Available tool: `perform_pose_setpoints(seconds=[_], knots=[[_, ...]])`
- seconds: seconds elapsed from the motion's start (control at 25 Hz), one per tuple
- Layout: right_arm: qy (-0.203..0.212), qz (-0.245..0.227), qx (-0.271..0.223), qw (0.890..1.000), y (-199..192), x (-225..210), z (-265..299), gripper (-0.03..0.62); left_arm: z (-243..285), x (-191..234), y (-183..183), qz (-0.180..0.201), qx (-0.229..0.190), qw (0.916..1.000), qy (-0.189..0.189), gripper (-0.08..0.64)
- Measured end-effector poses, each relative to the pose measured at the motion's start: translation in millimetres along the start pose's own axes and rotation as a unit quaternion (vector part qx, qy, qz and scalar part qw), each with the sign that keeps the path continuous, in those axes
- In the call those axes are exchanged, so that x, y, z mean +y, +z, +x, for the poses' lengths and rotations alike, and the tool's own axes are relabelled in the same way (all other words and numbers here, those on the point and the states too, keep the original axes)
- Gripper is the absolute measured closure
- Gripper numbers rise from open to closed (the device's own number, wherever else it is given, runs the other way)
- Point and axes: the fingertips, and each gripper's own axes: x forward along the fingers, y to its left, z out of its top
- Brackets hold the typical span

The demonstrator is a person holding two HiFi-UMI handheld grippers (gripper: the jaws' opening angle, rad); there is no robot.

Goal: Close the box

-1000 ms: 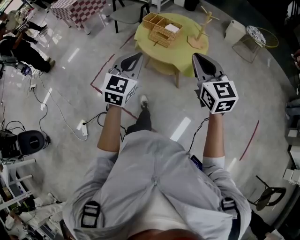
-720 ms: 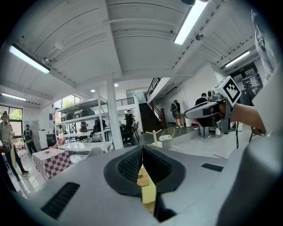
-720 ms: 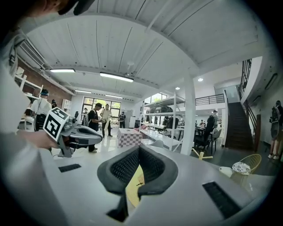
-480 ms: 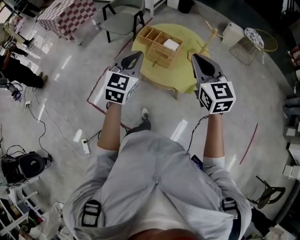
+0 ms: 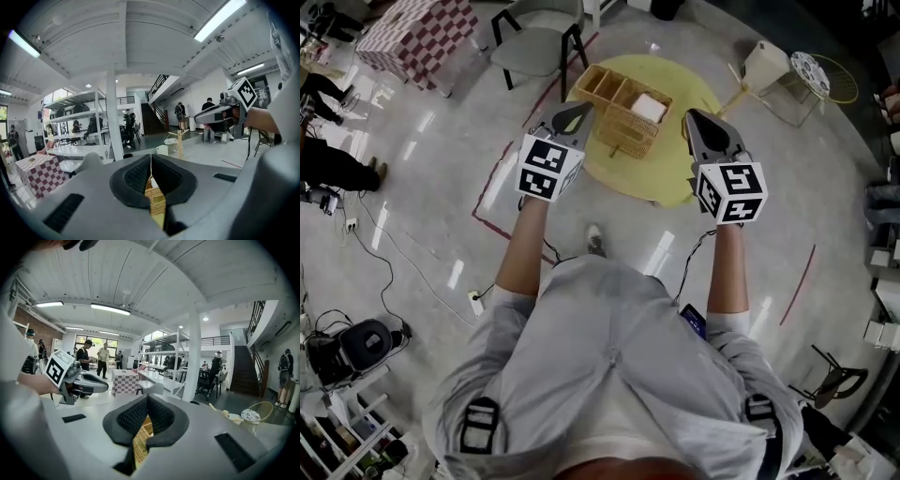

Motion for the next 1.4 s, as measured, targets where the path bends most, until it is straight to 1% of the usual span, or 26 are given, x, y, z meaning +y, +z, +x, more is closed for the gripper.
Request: perform_pose_setpoints(seconds=[0.2, 0.44, 0.6, 0.72, 0.76, 0.8, 0.84, 1.16, 1.28, 1.4], knots=[[-0.003, 0.006, 0.020, 1.000, -18, -13, 34, 0.569, 36, 17, -29, -0.013, 0.033, 0.9992, -0.015, 0.529], [0.009, 0.016, 0.055, 0.998, -56, -26, 63, 0.569, 71, 13, -85, -0.049, 0.091, 0.9941, -0.033, 0.528], [0.029, 0.010, 0.079, 0.996, -78, -35, 79, 0.569, 93, 1, -133, -0.081, 0.151, 0.9841, -0.048, 0.528], [0.039, 0.014, 0.089, 0.995, -93, -40, 89, 0.569, 106, -8, -169, -0.101, 0.187, 0.9756, -0.053, 0.522], [0.042, 0.017, 0.094, 0.995, -99, -41, 92, 0.569, 111, -11, -179, -0.108, 0.199, 0.9725, -0.055, 0.479], [0.046, 0.019, 0.101, 0.994, -105, -43, 94, 0.569, 115, -14, -189, -0.114, 0.210, 0.9693, -0.058, 0.455], [0.048, 0.021, 0.108, 0.993, -111, -45, 96, 0.569, 119, -18, -197, -0.118, 0.220, 0.9665, -0.061, 0.453], [0.053, 0.042, 0.146, 0.987, -157, -57, 101, 0.569, 146, -41, -261, -0.129, 0.283, 0.9470, -0.082, 0.454], [0.050, 0.045, 0.154, 0.986, -166, -59, 100, 0.569, 153, -49, -284, -0.133, 0.304, 0.9387, -0.092, 0.454], [0.046, 0.048, 0.161, 0.985, -173, -58, 99, 0.569, 160, -54, -304, -0.129, 0.323, 0.9320, -0.101, 0.453]])
